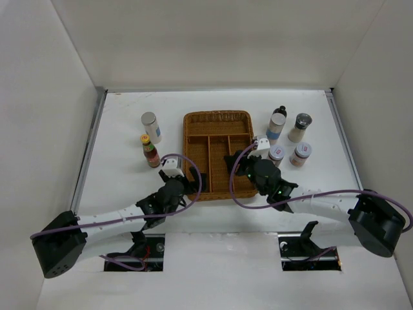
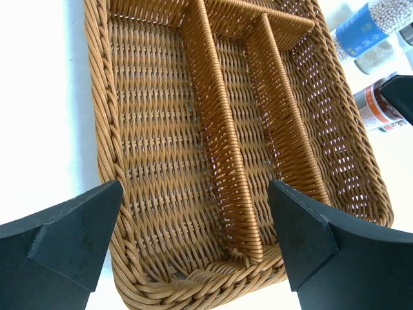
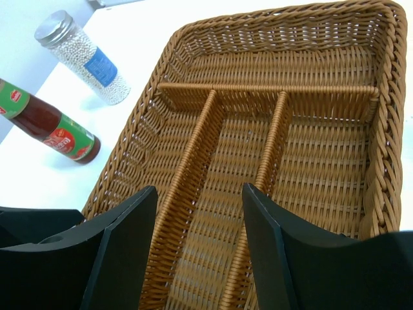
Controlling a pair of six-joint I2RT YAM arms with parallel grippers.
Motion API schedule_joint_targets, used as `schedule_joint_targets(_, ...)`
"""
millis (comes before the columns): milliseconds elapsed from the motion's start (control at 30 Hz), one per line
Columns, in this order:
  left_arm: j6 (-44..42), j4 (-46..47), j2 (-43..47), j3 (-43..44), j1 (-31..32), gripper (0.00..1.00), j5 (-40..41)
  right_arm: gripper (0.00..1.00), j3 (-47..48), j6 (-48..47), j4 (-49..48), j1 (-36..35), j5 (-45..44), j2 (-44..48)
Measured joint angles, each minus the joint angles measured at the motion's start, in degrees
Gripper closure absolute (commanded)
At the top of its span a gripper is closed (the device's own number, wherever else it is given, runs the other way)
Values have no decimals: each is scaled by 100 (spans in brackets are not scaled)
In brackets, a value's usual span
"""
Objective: Organize the condiment bottles
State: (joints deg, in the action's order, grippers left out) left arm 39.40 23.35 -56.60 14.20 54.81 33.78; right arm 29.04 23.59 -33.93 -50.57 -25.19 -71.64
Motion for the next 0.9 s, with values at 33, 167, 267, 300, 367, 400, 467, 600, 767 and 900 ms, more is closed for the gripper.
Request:
schedule_joint_targets(33, 0, 0, -4, 2, -22, 0, -9, 38, 0, 2, 0, 0, 4, 0)
schedule_joint_targets(167, -28, -94, 116, 20, -267, 0, -109, 49, 0, 24, 4, 42, 24, 2)
schedule_joint_targets(267, -131, -319, 323, 146, -573, 0, -127, 67, 0, 44, 4, 57, 52, 9)
schedule_joint_targets(300, -186, -407, 389, 258, -667, 0, -129, 70, 0, 44, 4, 70, 81, 9)
schedule_joint_targets(367, -334, -540, 503, 529, -787, 0, -118, 76, 0, 66, 11, 76, 136, 11)
schedule_joint_targets(400, -444, -590, 553, 704, -813, 0, -98, 78, 0, 70, 28, 76, 157, 15)
schedule_joint_targets(467, -695, -619, 603, 1067, -835, 0, -4, 79, 0, 83, 70, 76, 179, 31)
schedule_joint_targets(600, -1102, -675, 625, 1679, -1016, 28, 238, 73, 0, 118, 109, 116, 210, 37)
schedule_joint_targets(767, -1355, -1237, 621, 2286, -1602, 65, 382, 51, 0, 192, 181, 175, 219, 35)
schedule_joint_targets(900, -1296, -1823, 542, 2570, -2155, 40, 503, 42, 0, 219, 188, 216, 238, 35)
